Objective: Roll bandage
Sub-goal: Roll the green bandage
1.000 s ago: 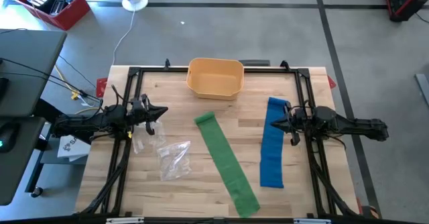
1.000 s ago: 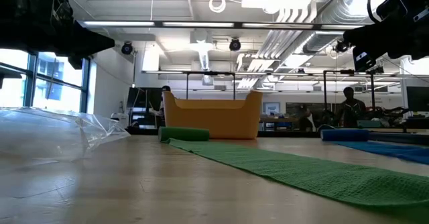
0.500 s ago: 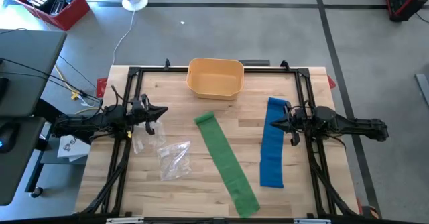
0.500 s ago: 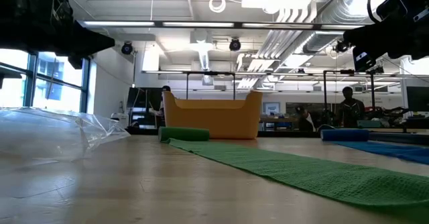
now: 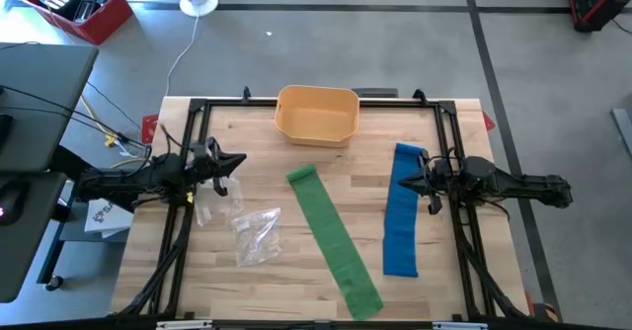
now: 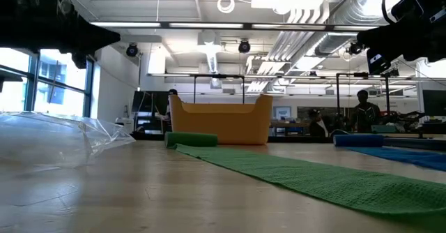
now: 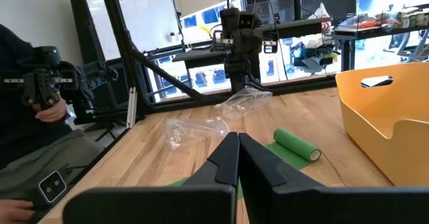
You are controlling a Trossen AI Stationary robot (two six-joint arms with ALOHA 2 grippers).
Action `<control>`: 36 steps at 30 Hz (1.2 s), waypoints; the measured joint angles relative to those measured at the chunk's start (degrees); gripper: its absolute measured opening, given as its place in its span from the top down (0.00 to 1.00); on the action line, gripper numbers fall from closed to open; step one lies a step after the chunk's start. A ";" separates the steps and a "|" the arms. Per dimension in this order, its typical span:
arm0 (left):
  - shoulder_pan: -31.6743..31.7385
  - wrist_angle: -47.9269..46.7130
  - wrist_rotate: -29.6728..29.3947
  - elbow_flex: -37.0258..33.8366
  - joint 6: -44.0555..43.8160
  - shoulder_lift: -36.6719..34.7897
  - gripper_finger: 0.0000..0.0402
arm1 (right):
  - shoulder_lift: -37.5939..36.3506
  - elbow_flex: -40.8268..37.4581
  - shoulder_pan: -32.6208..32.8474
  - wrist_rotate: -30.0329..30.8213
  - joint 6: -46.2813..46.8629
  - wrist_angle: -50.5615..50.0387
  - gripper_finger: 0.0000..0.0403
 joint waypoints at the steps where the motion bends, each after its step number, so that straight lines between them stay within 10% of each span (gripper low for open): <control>1: -0.01 0.06 0.02 0.00 -1.18 1.12 1.00 | 0.00 0.01 0.00 -0.01 0.01 0.01 1.00; 20: -1.14 13.62 1.41 0.85 16.48 32.66 0.83 | 0.00 0.01 -0.01 -0.01 0.01 0.00 1.00; 36: -6.90 27.80 0.77 0.85 -9.79 50.86 0.65 | 0.01 0.00 0.01 -0.02 0.01 0.01 1.00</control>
